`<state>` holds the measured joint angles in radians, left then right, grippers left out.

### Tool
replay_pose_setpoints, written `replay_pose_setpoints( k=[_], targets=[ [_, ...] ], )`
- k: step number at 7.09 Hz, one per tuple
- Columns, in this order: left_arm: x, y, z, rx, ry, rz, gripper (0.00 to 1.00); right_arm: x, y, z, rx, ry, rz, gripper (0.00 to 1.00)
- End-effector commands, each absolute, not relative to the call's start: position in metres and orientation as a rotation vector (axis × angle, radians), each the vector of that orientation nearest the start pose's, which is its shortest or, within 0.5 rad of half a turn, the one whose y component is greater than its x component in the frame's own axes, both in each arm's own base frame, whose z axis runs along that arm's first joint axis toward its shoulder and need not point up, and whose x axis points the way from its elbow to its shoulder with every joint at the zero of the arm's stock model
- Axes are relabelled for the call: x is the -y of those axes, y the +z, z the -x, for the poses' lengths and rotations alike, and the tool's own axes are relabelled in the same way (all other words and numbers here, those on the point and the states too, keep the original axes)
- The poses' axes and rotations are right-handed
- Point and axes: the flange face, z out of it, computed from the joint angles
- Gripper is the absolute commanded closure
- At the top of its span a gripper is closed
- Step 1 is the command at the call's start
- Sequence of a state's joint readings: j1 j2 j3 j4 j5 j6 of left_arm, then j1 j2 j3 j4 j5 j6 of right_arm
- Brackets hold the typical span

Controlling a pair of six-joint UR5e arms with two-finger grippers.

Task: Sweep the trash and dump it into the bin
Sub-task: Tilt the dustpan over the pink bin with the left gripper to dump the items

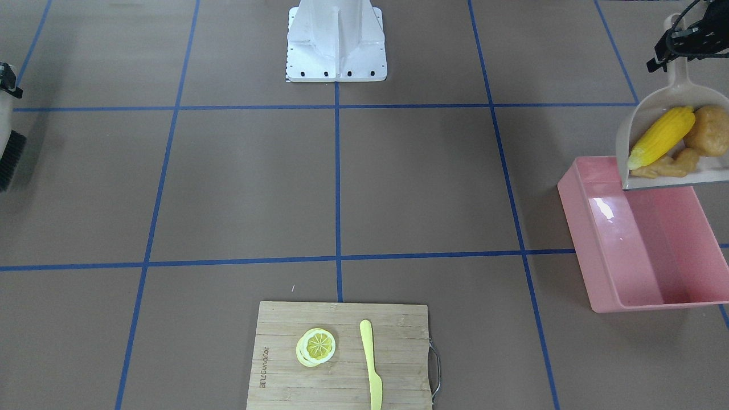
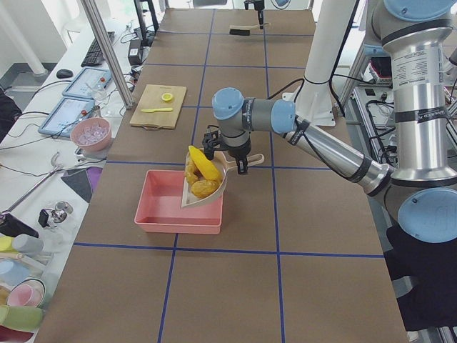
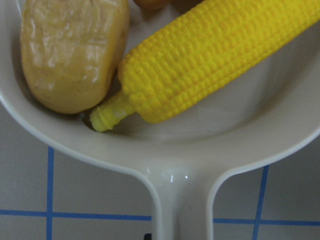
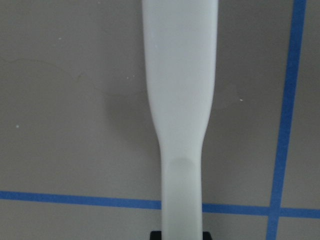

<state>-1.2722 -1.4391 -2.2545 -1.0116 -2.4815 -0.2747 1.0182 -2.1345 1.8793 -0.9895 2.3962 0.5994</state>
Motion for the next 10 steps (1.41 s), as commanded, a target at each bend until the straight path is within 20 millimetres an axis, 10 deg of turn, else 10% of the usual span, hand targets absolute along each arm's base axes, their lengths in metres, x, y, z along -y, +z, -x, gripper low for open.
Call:
replay_pose_setpoints(
  k=[1, 6, 7, 8, 9, 10],
  targets=[
    [0.375, 0.444, -0.085, -0.861, 0.045, 0.362, 1.00, 0.261, 0.650, 0.107, 0.853, -0.123, 0.210, 1.00],
    [0.365, 0.457, -0.078, -0.889, 0.093, 0.460, 1.00, 0.269, 0.656, 0.121, 0.844, -0.142, 0.218, 1.00],
    [0.367, 0.455, -0.078, -0.886, 0.090, 0.464, 1.00, 0.269, 0.657, 0.123, 0.840, -0.147, 0.220, 0.83],
    [0.368, 0.452, -0.078, -0.884, 0.090, 0.480, 1.00, 0.269, 0.658, 0.123, 0.838, -0.146, 0.221, 0.31],
    [0.378, 0.453, -0.076, -0.889, 0.110, 0.500, 1.00, 0.270, 0.656, 0.124, 0.840, -0.149, 0.217, 0.00],
    [0.405, 0.464, -0.066, -0.905, 0.110, 0.498, 1.00, 0.270, 0.656, 0.124, 0.841, -0.150, 0.216, 0.00]
  ],
)
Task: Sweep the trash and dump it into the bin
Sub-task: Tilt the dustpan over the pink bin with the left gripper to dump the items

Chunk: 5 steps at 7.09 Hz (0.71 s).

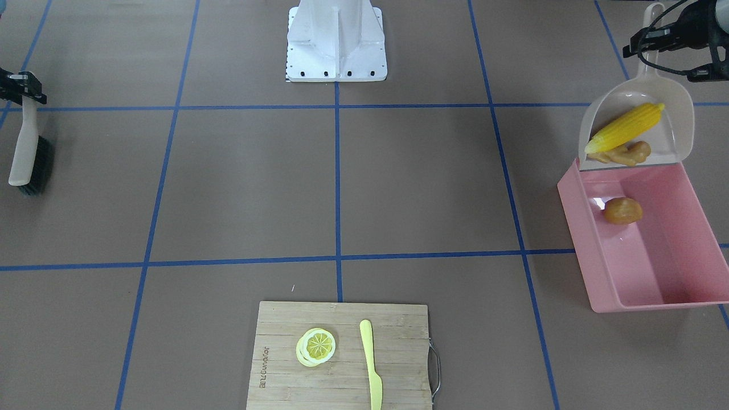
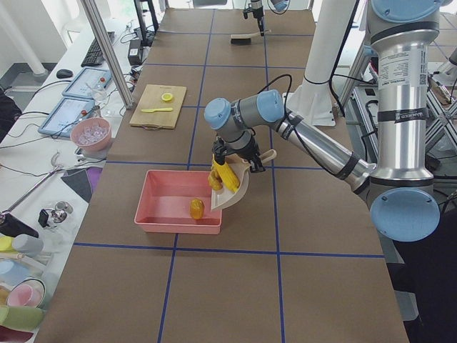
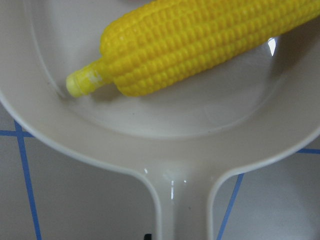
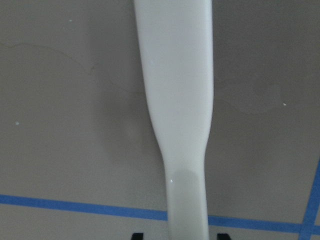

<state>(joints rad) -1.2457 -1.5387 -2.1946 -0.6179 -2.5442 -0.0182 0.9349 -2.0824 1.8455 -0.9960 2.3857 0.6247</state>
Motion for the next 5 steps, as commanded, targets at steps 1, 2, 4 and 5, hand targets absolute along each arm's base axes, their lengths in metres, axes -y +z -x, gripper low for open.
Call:
replay_pose_setpoints(
  k=[1, 2, 4, 5],
  targets=[
    [0.419, 0.465, -0.062, -0.914, 0.119, 0.519, 1.00, 0.271, 0.654, 0.123, 0.843, -0.150, 0.212, 0.00],
    [0.428, 0.462, -0.060, -0.916, 0.114, 0.538, 1.00, 0.272, 0.650, 0.123, 0.849, -0.153, 0.203, 0.00],
    [0.470, 0.456, -0.057, -0.950, 0.158, 0.624, 1.00, 0.297, 0.641, 0.100, 0.872, -0.075, 0.124, 0.00],
    [0.482, 0.457, -0.054, -0.960, 0.153, 0.652, 1.00, 0.307, 0.646, 0.068, 0.863, -0.015, 0.057, 0.00]
  ],
)
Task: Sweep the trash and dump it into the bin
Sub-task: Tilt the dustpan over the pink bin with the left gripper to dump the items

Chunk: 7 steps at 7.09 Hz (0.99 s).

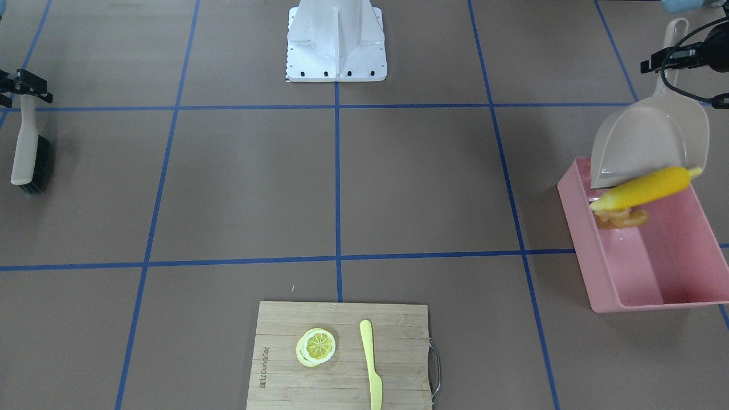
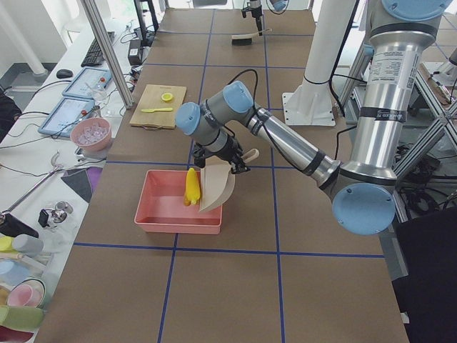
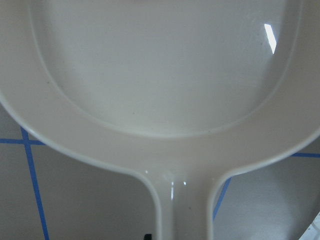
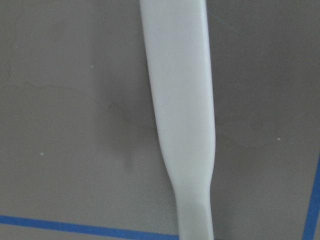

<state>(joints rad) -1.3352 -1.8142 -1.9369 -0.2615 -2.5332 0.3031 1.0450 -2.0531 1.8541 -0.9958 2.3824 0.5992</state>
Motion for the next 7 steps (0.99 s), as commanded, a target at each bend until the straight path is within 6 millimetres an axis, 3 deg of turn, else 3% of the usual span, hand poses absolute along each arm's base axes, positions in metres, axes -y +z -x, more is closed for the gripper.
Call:
replay_pose_setpoints(
  k=[1, 2, 4, 5, 6, 7],
  targets=[
    [0.482, 0.457, -0.053, -0.955, 0.154, 0.658, 1.00, 0.319, 0.650, 0.045, 0.788, -0.069, -0.070, 0.00],
    [0.482, 0.457, -0.050, -0.955, 0.150, 0.658, 1.00, 0.337, 0.656, 0.027, 0.729, -0.109, -0.097, 0.00],
    [0.484, 0.456, -0.035, -0.929, 0.154, 0.636, 1.00, 0.418, 0.640, 0.001, 0.673, -0.159, -0.017, 0.00],
    [0.491, 0.453, -0.028, -0.910, 0.185, 0.583, 1.00, 0.439, 0.660, -0.019, 0.668, -0.103, 0.014, 0.00],
    [0.500, 0.448, -0.019, -0.891, 0.227, 0.491, 1.00, 0.443, 0.677, -0.034, 0.678, -0.070, 0.026, 0.00],
    [0.511, 0.433, -0.005, -0.867, 0.285, 0.332, 1.00, 0.443, 0.677, -0.035, 0.680, -0.061, 0.035, 0.00]
  ],
)
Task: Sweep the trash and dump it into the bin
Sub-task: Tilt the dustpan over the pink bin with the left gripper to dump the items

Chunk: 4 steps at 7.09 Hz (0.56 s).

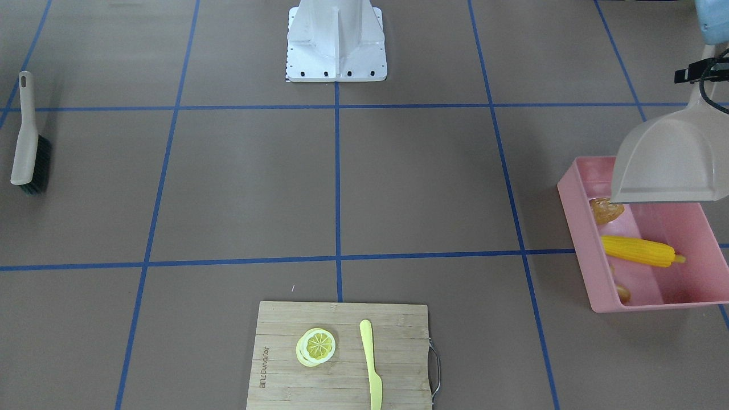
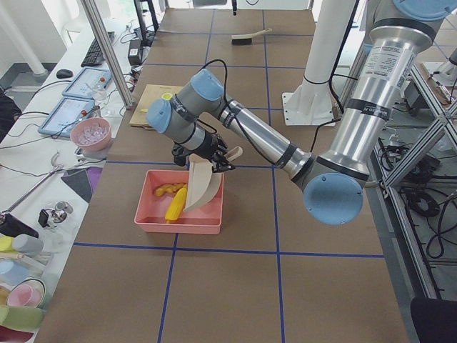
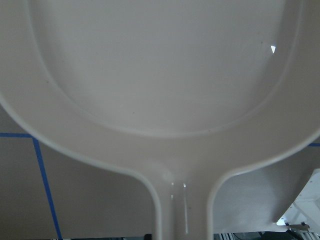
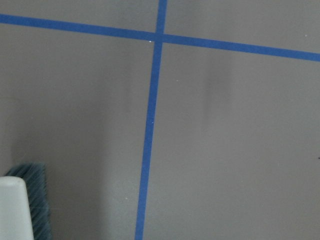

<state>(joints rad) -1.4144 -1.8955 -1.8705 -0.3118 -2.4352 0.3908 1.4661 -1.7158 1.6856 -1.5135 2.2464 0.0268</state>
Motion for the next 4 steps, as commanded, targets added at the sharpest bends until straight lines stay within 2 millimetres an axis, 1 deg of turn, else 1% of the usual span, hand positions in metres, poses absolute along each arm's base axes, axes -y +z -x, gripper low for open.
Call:
replay_pose_setpoints(
  k=[1, 2, 4],
  targets=[
    [0.526, 0.425, -0.002, -0.816, 0.348, 0.192, 1.00, 0.442, 0.677, -0.036, 0.680, -0.059, 0.035, 0.00],
    [0.535, 0.415, 0.000, -0.769, 0.345, 0.105, 1.00, 0.443, 0.676, -0.036, 0.680, -0.054, 0.032, 0.00],
    [0.544, 0.404, 0.000, -0.735, 0.186, 0.067, 1.00, 0.444, 0.673, -0.036, 0.679, -0.054, 0.021, 0.00]
  ],
)
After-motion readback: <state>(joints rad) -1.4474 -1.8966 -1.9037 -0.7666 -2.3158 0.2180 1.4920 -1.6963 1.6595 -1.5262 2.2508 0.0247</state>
